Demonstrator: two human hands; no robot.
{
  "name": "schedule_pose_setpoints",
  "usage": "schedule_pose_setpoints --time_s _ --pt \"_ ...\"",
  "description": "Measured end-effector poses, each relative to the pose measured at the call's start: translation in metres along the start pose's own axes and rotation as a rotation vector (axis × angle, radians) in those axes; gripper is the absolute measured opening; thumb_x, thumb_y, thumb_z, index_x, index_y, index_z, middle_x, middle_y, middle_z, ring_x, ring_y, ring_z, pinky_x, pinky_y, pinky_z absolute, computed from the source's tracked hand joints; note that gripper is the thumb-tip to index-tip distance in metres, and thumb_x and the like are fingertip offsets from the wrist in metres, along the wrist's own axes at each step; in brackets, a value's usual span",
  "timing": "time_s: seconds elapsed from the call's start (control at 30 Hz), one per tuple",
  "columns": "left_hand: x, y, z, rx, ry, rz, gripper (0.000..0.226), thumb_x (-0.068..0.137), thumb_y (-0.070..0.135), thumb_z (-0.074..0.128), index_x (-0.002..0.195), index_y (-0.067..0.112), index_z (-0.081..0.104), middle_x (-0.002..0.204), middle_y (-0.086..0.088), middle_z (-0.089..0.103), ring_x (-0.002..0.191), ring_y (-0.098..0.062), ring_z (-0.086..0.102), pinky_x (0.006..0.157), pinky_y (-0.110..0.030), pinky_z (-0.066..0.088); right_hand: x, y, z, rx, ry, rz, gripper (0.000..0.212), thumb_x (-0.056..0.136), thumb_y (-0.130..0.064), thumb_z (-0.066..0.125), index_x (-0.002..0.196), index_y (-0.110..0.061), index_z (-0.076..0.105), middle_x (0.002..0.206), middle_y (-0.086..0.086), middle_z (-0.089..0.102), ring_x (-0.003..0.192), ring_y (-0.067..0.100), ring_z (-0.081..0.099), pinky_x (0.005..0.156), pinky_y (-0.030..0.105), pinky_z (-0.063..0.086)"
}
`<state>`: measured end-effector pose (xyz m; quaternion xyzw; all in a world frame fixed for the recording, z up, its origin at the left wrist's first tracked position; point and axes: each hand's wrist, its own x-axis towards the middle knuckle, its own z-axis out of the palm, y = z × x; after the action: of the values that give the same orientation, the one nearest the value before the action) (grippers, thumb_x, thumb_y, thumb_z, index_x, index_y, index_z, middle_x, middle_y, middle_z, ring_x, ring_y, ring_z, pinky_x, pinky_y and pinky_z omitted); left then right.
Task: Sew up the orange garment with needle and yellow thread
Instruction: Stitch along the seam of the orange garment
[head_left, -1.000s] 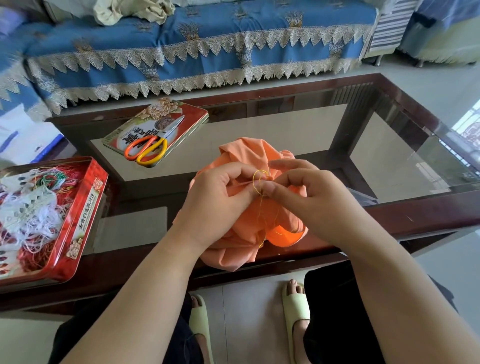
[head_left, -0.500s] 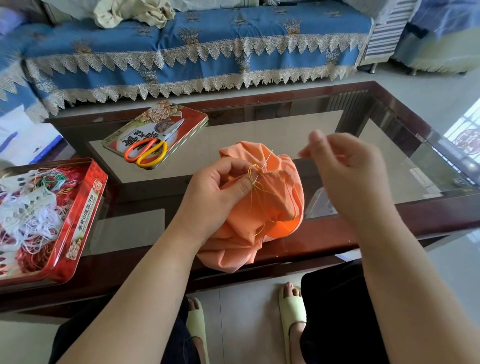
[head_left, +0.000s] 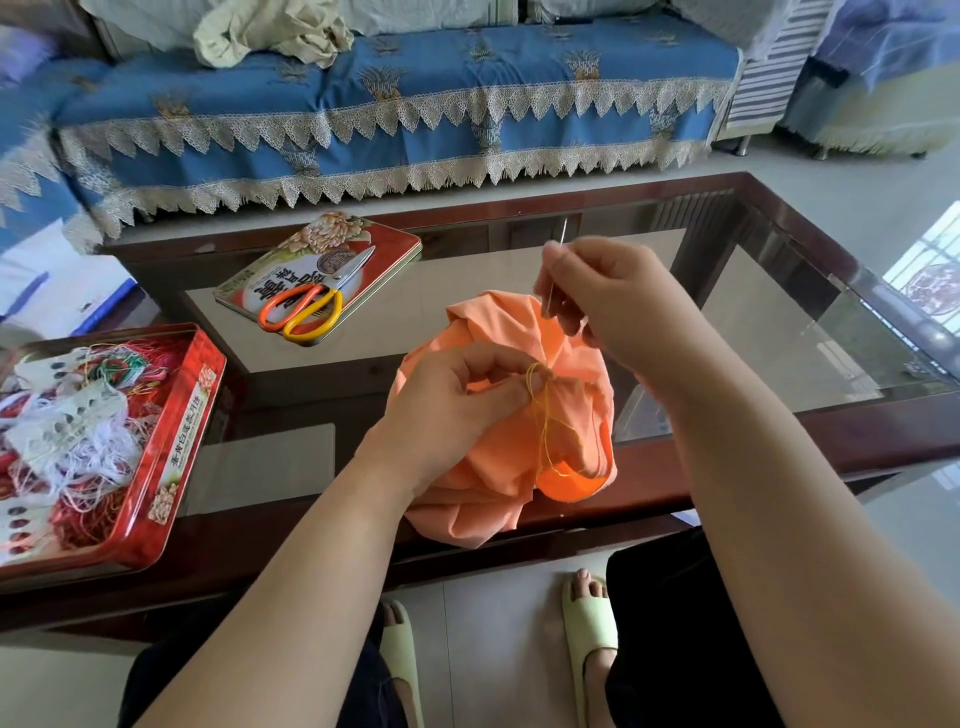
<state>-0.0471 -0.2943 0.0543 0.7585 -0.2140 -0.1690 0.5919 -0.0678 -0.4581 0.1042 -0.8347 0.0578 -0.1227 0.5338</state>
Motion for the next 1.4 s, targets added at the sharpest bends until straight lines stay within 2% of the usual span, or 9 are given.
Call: schedule_pose_setpoints --time_s 0.17,0.27,0.4,0.53,0.63,0.77,1.03,1.17,1.4 --pt "0.001 -0.002 0.002 0.005 -0.033 -0.031 0.01 0.086 0.031 0.069 0.093 0.03 0.076 0.097 0.012 0.073 0.103 -0.01 0.063 0.094 -0.029 0.044 0.02 0.002 -0.004 0.53 -0.101 0.139 0.032 0.106 -0.03 0.031 0.081 -0.014 0.044 0.058 0.005 0.064 0.037 0.015 0.05 0.035 0.019 0.031" --pt "0.001 -0.002 0.002 -0.069 -0.047 -0.048 0.011 0.085 0.026 0.069 0.094 0.025 0.076 0.096 0.005 0.075 0.1 -0.013 0.067 0.09 -0.027 0.047 0.023 0.021 0.004 0.719 -0.172 0.127 0.033 0.106 -0.032 0.024 0.083 -0.015 0.04 0.069 0.01 0.07 0.059 0.02 0.069 0.043 0.022 0.045" --pt "0.002 -0.003 0.001 -0.149 -0.106 -0.089 0.022 0.078 0.033 0.07 0.095 0.02 0.076 0.097 0.001 0.075 0.1 -0.013 0.067 0.09 -0.028 0.048 0.027 0.035 0.011 0.507 -0.118 0.026 0.03 0.106 -0.026 0.026 0.082 -0.012 0.038 0.093 0.012 0.074 0.088 0.023 0.073 0.057 0.029 0.054" --pt "0.001 -0.003 -0.001 -0.232 -0.165 -0.112 0.023 0.073 0.031 0.072 0.092 0.019 0.076 0.098 -0.005 0.075 0.099 -0.015 0.067 0.09 -0.029 0.049 0.037 0.048 0.023 0.123 -0.005 -0.202 0.028 0.105 -0.023 0.035 0.079 -0.016 0.041 0.087 -0.002 0.073 0.088 0.023 0.071 0.076 0.039 0.056" --pt "0.0 -0.002 -0.003 -0.306 -0.183 -0.12 0.016 0.072 0.029 0.071 0.085 0.02 0.077 0.091 -0.003 0.074 0.091 -0.012 0.068 0.079 -0.023 0.051 0.041 0.059 0.036 -0.115 0.013 -0.308 0.026 0.104 -0.028 0.038 0.08 -0.02 0.043 0.063 -0.01 0.065 0.071 0.01 0.065 0.069 0.032 0.049" --pt "-0.001 0.0 -0.006 -0.378 -0.208 -0.122 0.012 0.074 0.021 0.066 0.078 0.02 0.078 0.086 0.001 0.074 0.086 -0.009 0.068 0.076 -0.02 0.053 0.042 0.061 0.047 -0.197 0.031 -0.363 0.025 0.103 -0.028 0.04 0.079 -0.019 0.041 0.06 -0.011 0.046 0.056 0.0 0.046 0.053 0.018 0.032" --pt "0.002 -0.006 -0.002 -0.274 -0.199 -0.122 0.017 0.08 0.02 0.065 0.095 0.014 0.071 0.096 -0.005 0.073 0.095 -0.017 0.068 0.085 -0.024 0.054 0.044 0.025 0.03 0.244 0.105 -0.23 0.035 0.104 -0.026 0.035 0.072 -0.015 0.043 0.052 -0.004 0.042 0.044 0.011 0.037 0.048 0.033 0.035" --pt "0.004 -0.008 0.002 -0.266 -0.173 -0.114 0.015 0.091 0.005 0.058 0.101 0.012 0.068 0.098 -0.007 0.072 0.096 -0.016 0.068 0.083 -0.022 0.053 0.045 0.03 0.024 0.327 -0.016 -0.002 0.039 0.105 -0.031 0.034 0.071 -0.015 0.044 0.047 -0.004 0.041 0.041 0.012 0.032 0.045 0.027 0.029" --pt "0.005 -0.007 0.003 -0.349 -0.198 -0.109 0.017 0.091 0.009 0.053 0.096 0.016 0.067 0.093 -0.002 0.072 0.091 -0.012 0.066 0.08 -0.021 0.052 0.046 0.041 0.021 0.311 0.07 0.19 0.039 0.105 -0.033 0.031 0.073 -0.015 0.046 0.054 0.0 0.041 0.038 0.008 0.035 0.038 0.018 0.035"
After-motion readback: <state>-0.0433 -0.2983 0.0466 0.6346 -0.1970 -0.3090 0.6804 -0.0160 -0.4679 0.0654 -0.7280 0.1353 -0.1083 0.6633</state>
